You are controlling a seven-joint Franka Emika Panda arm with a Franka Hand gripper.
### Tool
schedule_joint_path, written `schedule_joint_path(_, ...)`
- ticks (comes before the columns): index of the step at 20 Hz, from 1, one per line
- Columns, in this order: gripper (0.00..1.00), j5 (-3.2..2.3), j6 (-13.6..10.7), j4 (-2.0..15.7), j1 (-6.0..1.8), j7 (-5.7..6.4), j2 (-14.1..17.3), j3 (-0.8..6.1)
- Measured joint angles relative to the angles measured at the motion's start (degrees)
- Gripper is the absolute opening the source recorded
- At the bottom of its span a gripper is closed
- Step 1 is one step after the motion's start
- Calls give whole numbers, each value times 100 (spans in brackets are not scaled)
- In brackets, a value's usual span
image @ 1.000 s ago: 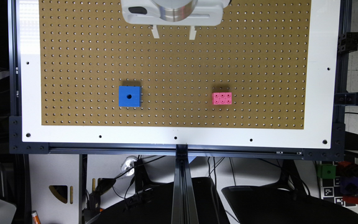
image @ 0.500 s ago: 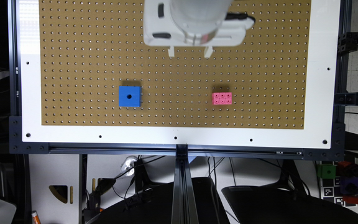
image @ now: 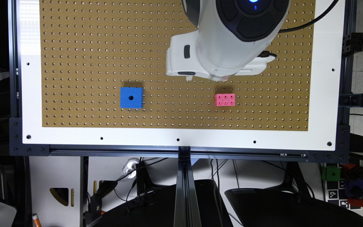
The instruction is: Pick up pink block.
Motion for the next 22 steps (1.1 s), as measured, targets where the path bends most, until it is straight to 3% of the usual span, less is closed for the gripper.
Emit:
schedule_joint_path(2,100,-12,-1,74,4,86,33,82)
schedule_joint_path(8,100,-174,-11,407,6,374,326,267)
schedule_joint_path(11,100,-205,-36,583,36,512,475,373)
schedule_joint_path(14,100,-313,-100,717,82,722,573,463)
schedule_joint_path(20,100,-331,-156,767,85,749,634,480)
schedule_joint_path(22,100,-389,-98,772,84,785,798,479)
